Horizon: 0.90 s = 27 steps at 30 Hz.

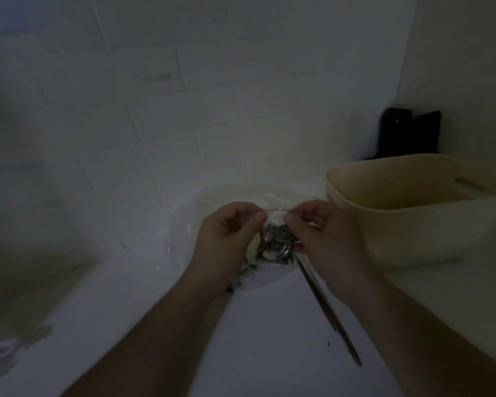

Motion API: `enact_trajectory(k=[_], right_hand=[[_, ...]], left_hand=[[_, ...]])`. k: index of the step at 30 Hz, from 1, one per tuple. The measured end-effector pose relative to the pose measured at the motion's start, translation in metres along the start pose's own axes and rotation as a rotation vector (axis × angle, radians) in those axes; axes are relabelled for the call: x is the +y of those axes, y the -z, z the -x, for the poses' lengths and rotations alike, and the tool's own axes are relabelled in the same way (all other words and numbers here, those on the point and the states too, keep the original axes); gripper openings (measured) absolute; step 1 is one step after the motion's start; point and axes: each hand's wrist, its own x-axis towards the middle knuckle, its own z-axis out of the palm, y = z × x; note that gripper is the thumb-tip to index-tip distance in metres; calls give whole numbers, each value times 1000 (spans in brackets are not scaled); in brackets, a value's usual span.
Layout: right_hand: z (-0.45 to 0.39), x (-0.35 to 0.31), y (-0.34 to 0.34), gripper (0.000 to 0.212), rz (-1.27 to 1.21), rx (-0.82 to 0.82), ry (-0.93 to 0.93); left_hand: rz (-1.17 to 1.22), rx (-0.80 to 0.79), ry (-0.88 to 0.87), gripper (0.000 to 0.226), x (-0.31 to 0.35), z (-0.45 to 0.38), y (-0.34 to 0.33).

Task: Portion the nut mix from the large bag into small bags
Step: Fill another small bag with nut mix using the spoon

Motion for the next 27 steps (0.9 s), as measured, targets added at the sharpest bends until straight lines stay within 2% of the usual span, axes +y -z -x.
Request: enact_trajectory(k=[3,7,10,14,17,19,22,27], right_hand=[[1,5,3,11,21,-2,-34],[3,5,1,10,-174,-69,-151],[4,5,-2,16,-274,-89,-205],[4,3,0,21,-320,-72,-221],[4,4,0,20,-298,-94,-223],[4,5,0,18,-283,-85,-211],[3,5,1,13,-271,-67,-197],[0,9,7,7,4,-56,-60]], left_hand=[[-49,17,-10,8,1,0,5],[-47,6,28,13,-2,-3,8],[-50,-27,87,20,-6,-3,10],[-88,-104,117,13,-4,-3,16],[-7,-121,119,17,-1,0,15],[-30,-99,105,7,-1,0,12],[-69,-62,93,12,-3,-2,12],[-167,-60,38,14,3,-2,14]])
